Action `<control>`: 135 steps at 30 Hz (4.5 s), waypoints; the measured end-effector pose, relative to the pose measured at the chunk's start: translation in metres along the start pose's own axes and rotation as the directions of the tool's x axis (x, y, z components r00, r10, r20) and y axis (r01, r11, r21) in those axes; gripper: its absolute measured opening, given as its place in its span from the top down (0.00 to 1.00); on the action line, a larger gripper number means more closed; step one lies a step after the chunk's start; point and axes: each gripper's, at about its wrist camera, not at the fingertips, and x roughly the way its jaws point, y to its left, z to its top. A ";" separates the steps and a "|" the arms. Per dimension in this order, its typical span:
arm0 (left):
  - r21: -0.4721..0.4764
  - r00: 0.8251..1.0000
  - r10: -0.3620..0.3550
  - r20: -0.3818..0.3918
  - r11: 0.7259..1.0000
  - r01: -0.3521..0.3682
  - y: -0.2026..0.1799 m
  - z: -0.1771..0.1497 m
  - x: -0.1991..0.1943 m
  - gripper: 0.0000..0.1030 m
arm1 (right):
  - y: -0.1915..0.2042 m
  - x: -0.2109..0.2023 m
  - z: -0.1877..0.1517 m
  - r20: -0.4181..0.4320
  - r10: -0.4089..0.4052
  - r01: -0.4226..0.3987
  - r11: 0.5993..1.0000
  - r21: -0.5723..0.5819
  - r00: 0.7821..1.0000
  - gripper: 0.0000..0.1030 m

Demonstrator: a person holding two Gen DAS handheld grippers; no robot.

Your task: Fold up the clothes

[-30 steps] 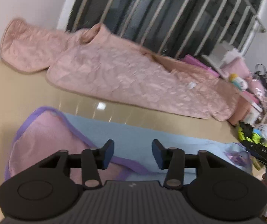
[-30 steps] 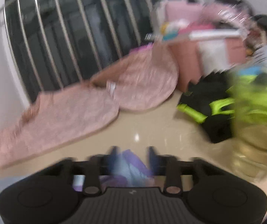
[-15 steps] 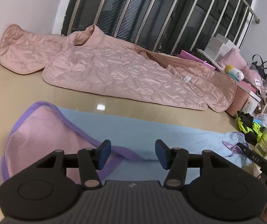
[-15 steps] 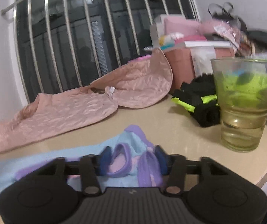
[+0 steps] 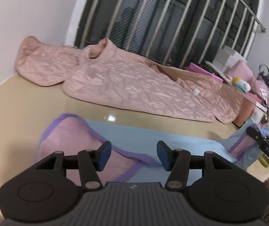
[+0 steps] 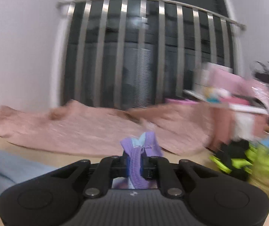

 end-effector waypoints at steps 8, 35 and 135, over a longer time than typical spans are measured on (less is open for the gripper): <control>-0.049 0.999 0.033 0.013 0.998 -0.033 0.014 -0.008 -0.015 0.46 | 0.080 0.032 -0.022 -0.221 0.239 -0.261 0.962 -0.076 0.946 0.75; -0.105 0.954 0.294 0.049 0.952 -0.288 0.028 -0.022 -0.035 0.39 | 0.019 0.025 0.012 -0.126 0.246 -0.235 0.968 0.092 0.961 0.37; 0.192 0.977 -0.144 -0.156 0.966 0.173 -0.094 -0.040 0.034 0.77 | 0.007 0.030 -0.003 -0.453 0.427 -0.414 0.900 0.134 0.782 0.88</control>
